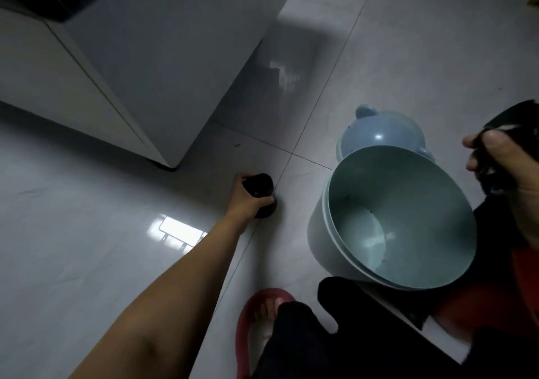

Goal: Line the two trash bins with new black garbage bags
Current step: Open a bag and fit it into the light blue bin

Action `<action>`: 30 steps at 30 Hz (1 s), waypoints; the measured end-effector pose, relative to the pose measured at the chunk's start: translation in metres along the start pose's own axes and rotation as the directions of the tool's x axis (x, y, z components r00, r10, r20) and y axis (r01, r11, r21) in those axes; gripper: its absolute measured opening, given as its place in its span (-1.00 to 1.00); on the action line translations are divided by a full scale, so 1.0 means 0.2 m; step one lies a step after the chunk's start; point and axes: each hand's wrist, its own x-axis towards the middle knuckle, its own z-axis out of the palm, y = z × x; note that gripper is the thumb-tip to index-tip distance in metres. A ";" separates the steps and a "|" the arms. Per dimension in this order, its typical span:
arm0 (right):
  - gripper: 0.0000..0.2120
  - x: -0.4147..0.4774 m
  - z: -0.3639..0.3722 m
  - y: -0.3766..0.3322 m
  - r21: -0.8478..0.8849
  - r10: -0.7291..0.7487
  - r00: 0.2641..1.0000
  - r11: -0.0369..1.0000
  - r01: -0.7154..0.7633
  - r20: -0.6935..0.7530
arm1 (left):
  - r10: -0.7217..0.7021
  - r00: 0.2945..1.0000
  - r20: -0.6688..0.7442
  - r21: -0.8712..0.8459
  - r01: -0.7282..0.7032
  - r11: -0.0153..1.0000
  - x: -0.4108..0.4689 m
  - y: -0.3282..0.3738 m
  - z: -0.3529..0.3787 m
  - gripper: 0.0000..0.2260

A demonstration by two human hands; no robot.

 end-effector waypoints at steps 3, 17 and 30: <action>-0.55 -0.03 0.03 -0.01 0.010 0.015 1.000 1.000 -0.015 -0.005 | -0.003 1.000 0.012 0.055 0.002 0.998 -0.04 -0.09 0.04 -0.36; -0.63 -0.24 0.13 -0.28 0.028 -0.034 0.999 0.999 0.033 0.026 | 0.036 0.999 0.022 0.143 -0.039 0.989 -0.15 0.06 0.03 -0.07; -0.88 -0.59 -0.10 -0.91 0.063 -0.041 0.931 0.998 0.019 0.363 | -0.086 0.338 0.937 -0.035 0.337 0.941 -1.07 1.43 0.40 -0.37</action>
